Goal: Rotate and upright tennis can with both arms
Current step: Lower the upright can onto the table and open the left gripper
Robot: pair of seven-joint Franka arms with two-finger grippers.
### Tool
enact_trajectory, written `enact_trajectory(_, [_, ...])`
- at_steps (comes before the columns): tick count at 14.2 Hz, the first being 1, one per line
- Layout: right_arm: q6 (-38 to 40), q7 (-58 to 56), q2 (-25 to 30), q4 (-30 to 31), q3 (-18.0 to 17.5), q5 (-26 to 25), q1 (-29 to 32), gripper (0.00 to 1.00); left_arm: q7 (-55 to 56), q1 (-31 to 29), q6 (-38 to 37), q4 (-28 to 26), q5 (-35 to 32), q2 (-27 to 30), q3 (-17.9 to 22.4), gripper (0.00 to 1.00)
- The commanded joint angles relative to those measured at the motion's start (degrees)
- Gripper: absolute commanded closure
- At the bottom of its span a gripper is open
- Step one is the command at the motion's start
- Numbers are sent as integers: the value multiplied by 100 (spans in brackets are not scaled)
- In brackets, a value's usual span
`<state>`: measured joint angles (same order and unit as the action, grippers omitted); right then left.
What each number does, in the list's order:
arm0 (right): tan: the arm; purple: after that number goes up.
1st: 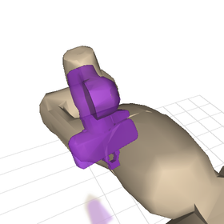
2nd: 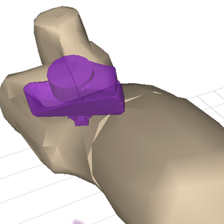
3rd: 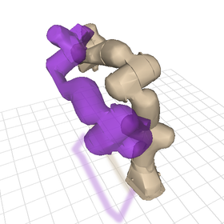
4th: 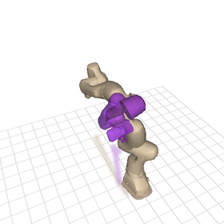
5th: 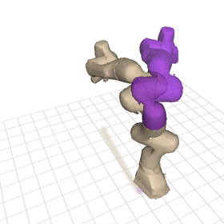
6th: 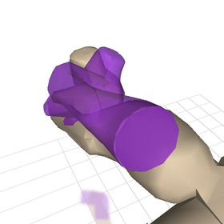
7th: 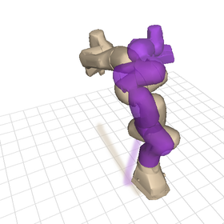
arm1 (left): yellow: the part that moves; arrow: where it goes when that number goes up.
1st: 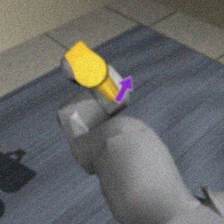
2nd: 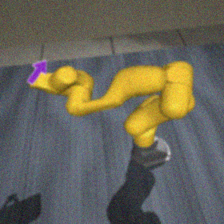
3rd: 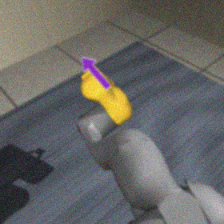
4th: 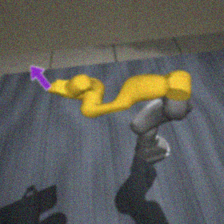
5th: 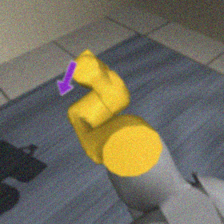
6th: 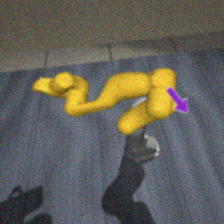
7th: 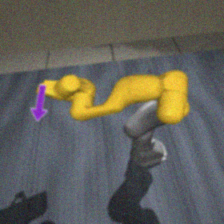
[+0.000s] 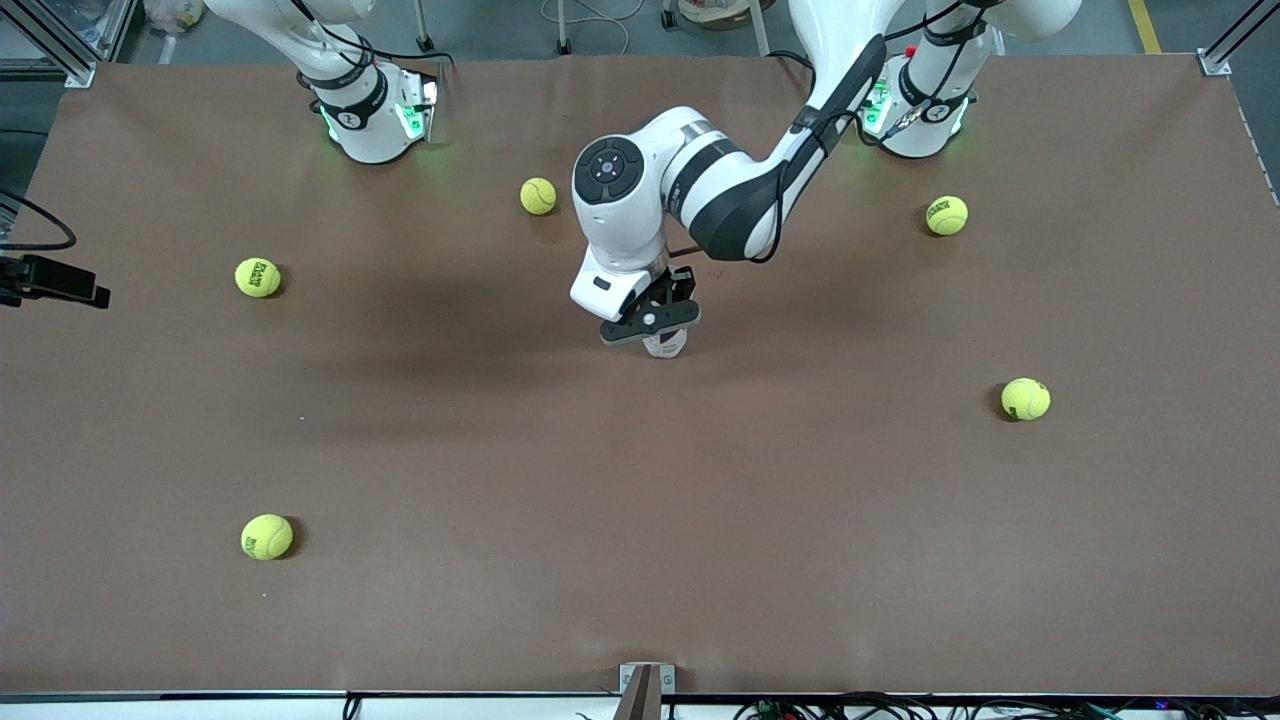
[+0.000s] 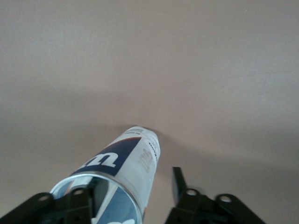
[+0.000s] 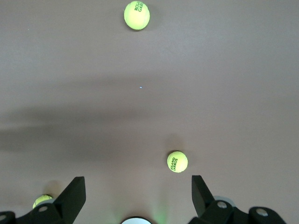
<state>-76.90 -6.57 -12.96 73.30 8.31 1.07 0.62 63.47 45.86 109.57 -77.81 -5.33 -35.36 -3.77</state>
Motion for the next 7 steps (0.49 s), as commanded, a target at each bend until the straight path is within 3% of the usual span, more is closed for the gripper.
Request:
enact_trajectory(1, [-97, -2, 294, 282, 92, 33, -80, 0, 34, 28, -155, 73, -91, 300, 17, 0])
enact_trajectory(5, [-176, -37, 645, 614, 92, 33, -71, 0, 25, -68, -383, 73, -82, 705, 60, 0])
enact_trajectory(7, [-596, -54, 1083, 1219, 92, 33, -80, 0, -97, -453, -392, 64, -117, 898, 87, 0])
